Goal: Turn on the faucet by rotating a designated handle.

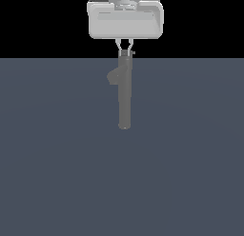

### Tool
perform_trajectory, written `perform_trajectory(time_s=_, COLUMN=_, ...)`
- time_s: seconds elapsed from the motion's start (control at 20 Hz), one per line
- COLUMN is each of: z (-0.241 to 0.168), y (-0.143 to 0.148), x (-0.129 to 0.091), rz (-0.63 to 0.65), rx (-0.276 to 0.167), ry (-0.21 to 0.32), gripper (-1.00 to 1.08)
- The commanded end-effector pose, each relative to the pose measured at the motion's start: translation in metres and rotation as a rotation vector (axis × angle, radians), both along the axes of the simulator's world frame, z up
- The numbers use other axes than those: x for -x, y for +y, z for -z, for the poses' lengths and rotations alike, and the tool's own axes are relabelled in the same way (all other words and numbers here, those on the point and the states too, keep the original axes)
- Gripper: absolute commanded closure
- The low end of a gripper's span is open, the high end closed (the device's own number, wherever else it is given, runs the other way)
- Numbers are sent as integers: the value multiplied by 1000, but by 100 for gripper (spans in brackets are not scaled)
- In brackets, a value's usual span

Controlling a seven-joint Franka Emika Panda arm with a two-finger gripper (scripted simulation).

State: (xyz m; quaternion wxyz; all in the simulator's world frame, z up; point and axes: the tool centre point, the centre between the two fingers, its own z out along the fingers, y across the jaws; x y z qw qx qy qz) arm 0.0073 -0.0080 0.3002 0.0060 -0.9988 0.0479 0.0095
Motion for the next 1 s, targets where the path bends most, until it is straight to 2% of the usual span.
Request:
perform_trajectory(time_s=0.0, z=0, y=0, x=0, rz=0, rx=0, ry=0, gripper=108)
perform_trajectory(time_s=0.95, z=-1, y=-62, x=-51, rz=58, rx=13, ry=-17, gripper=108)
